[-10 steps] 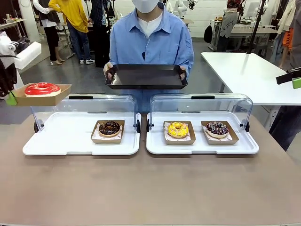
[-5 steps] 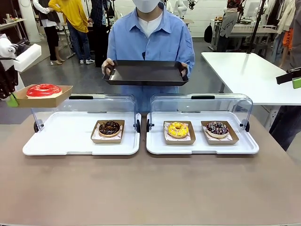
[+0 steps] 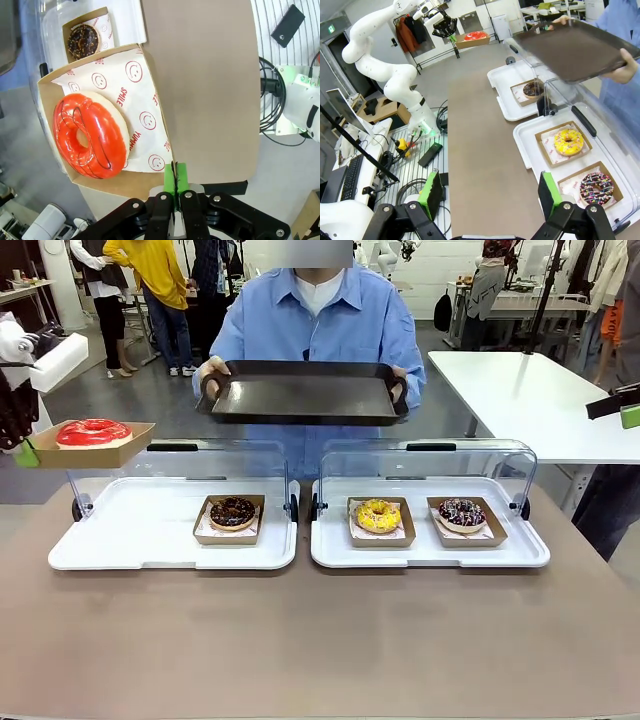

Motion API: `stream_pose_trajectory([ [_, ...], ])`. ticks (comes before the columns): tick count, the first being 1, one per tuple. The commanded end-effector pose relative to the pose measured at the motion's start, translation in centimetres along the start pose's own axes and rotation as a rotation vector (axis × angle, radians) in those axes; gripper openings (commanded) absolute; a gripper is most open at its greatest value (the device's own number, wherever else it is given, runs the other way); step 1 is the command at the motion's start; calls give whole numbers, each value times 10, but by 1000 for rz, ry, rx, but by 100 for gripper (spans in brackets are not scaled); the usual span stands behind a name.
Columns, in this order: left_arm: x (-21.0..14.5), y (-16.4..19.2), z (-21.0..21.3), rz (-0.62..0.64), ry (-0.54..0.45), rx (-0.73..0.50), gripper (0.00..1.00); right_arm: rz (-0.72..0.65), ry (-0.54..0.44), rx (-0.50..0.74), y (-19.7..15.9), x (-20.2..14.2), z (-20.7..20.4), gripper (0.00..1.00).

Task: Provide the desired donut to the person.
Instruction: Place the picked Paper togo box onto the Handle tray extended by the person.

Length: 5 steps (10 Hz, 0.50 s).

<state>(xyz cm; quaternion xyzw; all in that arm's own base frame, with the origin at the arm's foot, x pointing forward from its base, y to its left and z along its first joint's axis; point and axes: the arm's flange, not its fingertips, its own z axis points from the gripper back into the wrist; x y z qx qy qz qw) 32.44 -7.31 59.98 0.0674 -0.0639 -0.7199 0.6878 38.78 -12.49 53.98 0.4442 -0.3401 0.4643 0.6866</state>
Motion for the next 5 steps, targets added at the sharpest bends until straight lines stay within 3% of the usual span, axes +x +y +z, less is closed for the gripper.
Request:
stream_pose_trajectory([
  [1,1,1,5,18,10,-6,0,2,-6,4,0,0,0,100],
  [5,1,1,5,18,10,-6,0,2,-6,4,0,0,0,100],
])
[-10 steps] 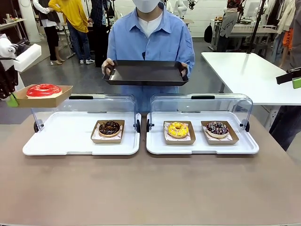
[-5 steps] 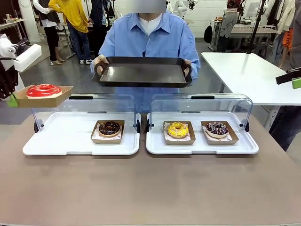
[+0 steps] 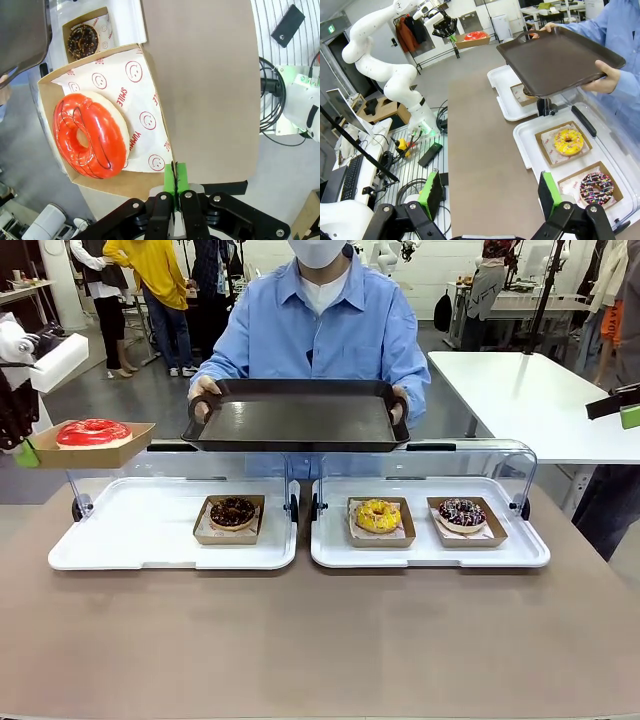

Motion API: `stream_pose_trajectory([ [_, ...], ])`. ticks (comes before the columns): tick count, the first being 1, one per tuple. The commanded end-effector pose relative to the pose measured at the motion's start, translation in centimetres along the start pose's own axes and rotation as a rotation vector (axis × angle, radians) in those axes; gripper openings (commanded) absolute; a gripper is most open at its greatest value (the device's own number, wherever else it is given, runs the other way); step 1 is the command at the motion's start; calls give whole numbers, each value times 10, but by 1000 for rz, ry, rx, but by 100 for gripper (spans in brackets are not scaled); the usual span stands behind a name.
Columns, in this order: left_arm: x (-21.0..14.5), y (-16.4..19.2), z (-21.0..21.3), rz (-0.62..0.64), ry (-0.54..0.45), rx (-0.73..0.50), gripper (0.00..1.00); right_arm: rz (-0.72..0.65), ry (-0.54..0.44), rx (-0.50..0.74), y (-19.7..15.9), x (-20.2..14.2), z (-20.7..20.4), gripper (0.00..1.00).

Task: Provide the desired donut to the person.
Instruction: Place the picked Paper togo box onto the Handle tray extended by the person.

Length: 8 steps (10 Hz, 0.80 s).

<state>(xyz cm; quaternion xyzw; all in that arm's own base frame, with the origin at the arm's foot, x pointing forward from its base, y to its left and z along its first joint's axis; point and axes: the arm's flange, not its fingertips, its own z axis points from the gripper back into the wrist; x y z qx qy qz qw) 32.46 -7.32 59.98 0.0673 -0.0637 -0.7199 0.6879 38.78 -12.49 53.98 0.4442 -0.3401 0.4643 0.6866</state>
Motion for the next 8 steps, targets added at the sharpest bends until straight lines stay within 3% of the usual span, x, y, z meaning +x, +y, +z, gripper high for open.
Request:
stream_pose_trajectory([
  [1,1,1,5,18,10,-5,0,2,-6,4,0,0,0,100],
  [4,0,0,0,0,0,0,1,2,-6,4,0,0,0,100],
  [8,48,2,51,-58,40,85,1,2,-6,4,0,0,0,100],
])
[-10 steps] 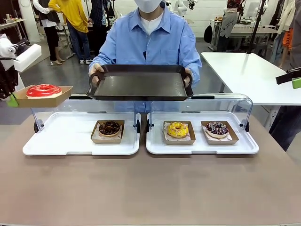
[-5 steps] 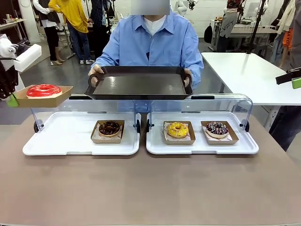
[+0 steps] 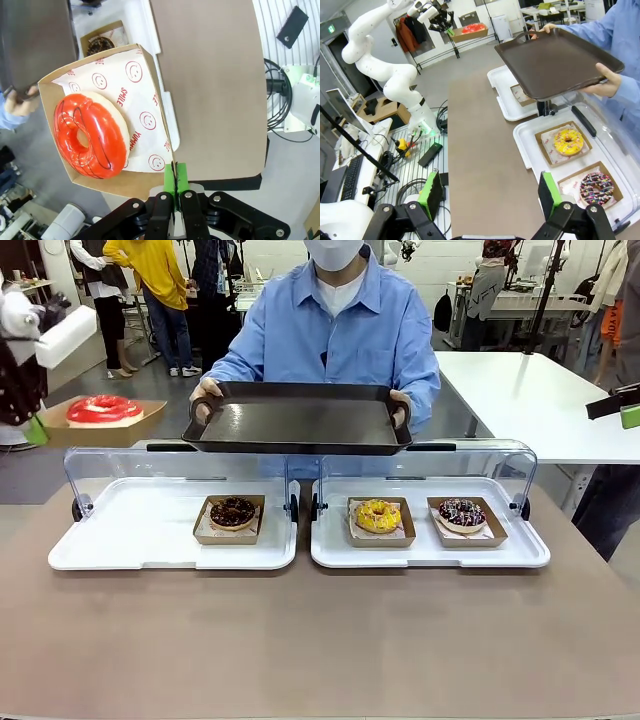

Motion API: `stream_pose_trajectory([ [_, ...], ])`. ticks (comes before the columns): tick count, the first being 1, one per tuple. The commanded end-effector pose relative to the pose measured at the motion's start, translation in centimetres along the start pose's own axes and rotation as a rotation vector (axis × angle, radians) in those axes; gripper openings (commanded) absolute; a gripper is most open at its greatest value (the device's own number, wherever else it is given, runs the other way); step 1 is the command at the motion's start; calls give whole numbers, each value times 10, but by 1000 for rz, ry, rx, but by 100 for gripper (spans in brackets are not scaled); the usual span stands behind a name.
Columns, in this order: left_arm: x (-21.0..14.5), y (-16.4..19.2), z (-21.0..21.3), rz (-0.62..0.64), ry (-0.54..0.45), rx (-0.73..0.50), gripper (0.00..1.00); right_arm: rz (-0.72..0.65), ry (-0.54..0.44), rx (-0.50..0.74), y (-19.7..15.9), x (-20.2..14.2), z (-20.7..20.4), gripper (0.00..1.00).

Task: Provide the desired donut to the person.
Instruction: Place the picked Paper togo box onto the Handle tray extended by the person.

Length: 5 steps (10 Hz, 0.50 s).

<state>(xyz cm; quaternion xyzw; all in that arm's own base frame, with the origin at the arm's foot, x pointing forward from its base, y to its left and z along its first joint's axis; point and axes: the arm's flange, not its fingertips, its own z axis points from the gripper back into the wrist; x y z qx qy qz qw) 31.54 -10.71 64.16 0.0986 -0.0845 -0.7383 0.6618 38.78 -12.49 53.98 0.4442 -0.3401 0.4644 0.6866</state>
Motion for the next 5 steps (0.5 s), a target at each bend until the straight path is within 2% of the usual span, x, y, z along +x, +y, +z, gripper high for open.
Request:
stream_pose_trajectory([
  [1,26,15,14,-13,37,15,1,2,-6,4,0,0,0,100],
  [3,60,56,14,-33,12,-5,1,2,-6,4,0,0,0,100],
  [5,85,81,9,-28,-12,8,1,2,-6,4,0,0,0,100],
])
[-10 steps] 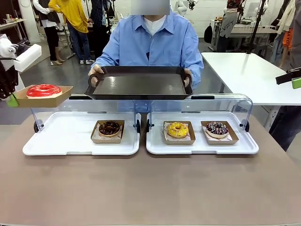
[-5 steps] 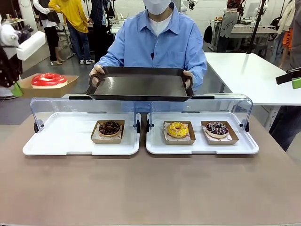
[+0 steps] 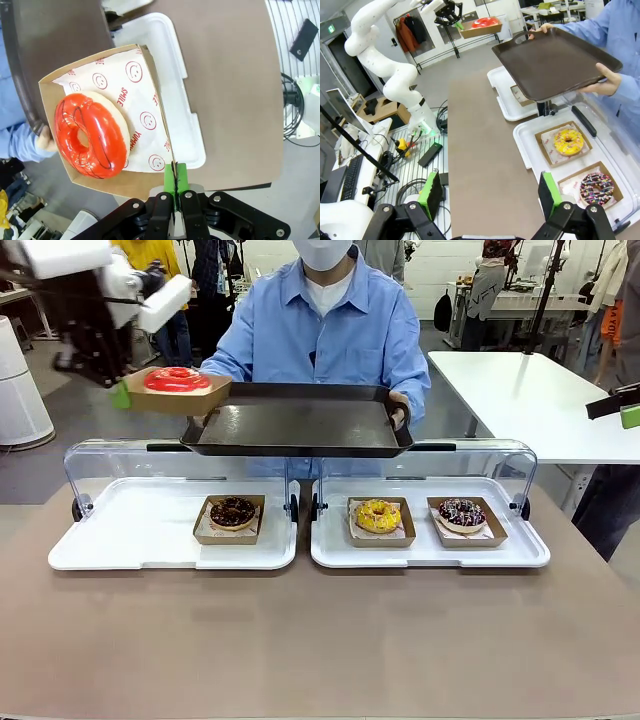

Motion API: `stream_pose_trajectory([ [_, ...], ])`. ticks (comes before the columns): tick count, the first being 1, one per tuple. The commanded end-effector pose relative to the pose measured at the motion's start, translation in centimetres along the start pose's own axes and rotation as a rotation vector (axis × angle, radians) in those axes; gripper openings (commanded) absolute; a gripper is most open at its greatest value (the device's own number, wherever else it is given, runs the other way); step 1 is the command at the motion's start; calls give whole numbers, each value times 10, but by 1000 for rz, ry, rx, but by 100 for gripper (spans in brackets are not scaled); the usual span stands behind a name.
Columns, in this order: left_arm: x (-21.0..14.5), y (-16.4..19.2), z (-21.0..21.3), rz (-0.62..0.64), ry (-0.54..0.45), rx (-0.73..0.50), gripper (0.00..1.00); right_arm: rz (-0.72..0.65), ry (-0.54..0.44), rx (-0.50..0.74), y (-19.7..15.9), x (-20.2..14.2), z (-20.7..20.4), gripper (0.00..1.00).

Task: Provide the desired donut to the person.
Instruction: Place the picked Paper togo box onto the Handle tray extended by the person.

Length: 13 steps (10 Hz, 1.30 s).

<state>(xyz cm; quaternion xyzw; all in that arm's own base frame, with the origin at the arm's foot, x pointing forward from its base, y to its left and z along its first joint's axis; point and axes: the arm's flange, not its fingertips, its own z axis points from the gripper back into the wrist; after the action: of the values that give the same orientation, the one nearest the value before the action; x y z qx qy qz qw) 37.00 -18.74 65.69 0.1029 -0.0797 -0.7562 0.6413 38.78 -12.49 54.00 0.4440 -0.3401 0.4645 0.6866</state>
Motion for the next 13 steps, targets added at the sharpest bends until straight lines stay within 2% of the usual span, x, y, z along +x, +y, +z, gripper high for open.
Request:
stream_pose_trajectory([
  [1,19,37,5,19,-22,-8,1,2,-6,4,0,-1,0,100],
  [3,39,63,-11,48,-11,14,1,2,-6,4,0,-1,0,100],
  [6,51,115,-44,96,-47,-23,1,2,-6,4,0,-1,0,100],
  [8,51,125,-65,133,-56,-21,1,2,-6,4,0,-1,0,100],
  [10,49,140,-77,116,-70,-31,1,2,-6,4,0,-1,0,100],
  [13,40,143,-99,138,-60,-40,1,2,-6,4,0,-1,0,100],
])
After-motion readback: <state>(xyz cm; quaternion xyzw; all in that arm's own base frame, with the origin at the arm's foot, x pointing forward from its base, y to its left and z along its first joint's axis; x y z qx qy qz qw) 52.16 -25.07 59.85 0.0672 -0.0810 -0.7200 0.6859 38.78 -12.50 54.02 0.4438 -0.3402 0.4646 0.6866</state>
